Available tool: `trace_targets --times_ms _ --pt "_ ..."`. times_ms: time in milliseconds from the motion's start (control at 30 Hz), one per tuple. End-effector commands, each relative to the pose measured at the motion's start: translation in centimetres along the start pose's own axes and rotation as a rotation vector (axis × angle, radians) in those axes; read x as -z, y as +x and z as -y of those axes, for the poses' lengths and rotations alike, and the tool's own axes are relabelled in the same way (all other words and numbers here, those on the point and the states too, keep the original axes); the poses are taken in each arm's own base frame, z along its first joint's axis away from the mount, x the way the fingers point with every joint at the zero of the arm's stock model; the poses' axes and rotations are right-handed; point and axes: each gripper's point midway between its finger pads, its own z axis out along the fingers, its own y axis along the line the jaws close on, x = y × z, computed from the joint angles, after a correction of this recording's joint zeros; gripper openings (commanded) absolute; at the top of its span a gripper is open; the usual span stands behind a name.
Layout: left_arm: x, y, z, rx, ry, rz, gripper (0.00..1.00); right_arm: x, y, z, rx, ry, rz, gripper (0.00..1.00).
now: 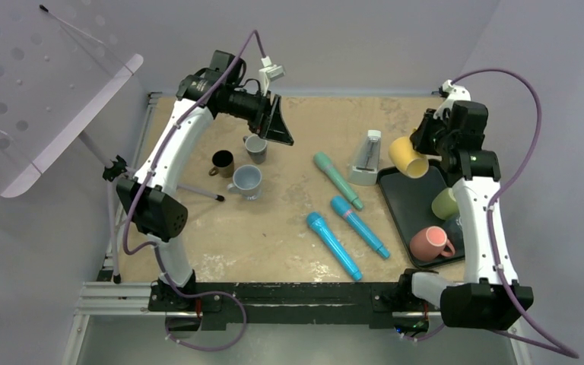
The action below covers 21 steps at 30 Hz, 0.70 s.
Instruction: Turn the mug right side up
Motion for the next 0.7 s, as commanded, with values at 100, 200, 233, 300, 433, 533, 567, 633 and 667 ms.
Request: trace_targets --times_ms 100,200,233,300,433,533,567,633,667 --pt "-2.0 -3.9 4.7 0.041 0.219 0.088 0.79 4.6 -5.0 -7.7 -0.016 -0.335 0.188 0.00" --pt "-3.0 -4.7 5.5 0.074 0.285 0.101 0.83 5.7 -5.1 -11.3 -0.035 -0.467 0.197 0.00" --pt "-3.4 -4.8 5.5 0.080 0.294 0.103 0.84 5.9 -5.1 -12.3 -0.049 -0.505 0.199 0.00" --pt "-4.1 -4.9 5.7 0.081 0.304 0.103 0.84 6.3 -5.2 -14.3 -0.064 -0.574 0.203 0.00" --pt "-5.6 -4.5 5.4 0.105 0.320 0.089 0.83 6.8 -5.6 -17.5 -0.086 -0.691 0.209 0.00" --pt "-6.0 -4.6 5.6 0.108 0.347 0.092 0.79 7.1 -5.9 -19.5 -0.103 -0.773 0.211 0.00" --pt "-6.0 -4.7 5.6 0.108 0.356 0.095 0.77 7.1 -5.9 -20.0 -0.108 -0.787 0.208 0.00" --pt "-5.9 -4.9 6.1 0.097 0.378 0.100 0.72 6.8 -5.9 -20.8 -0.114 -0.806 0.203 0.00" --pt "-5.9 -4.9 6.4 0.092 0.394 0.099 0.70 6.7 -5.9 -21.1 -0.118 -0.816 0.199 0.00"
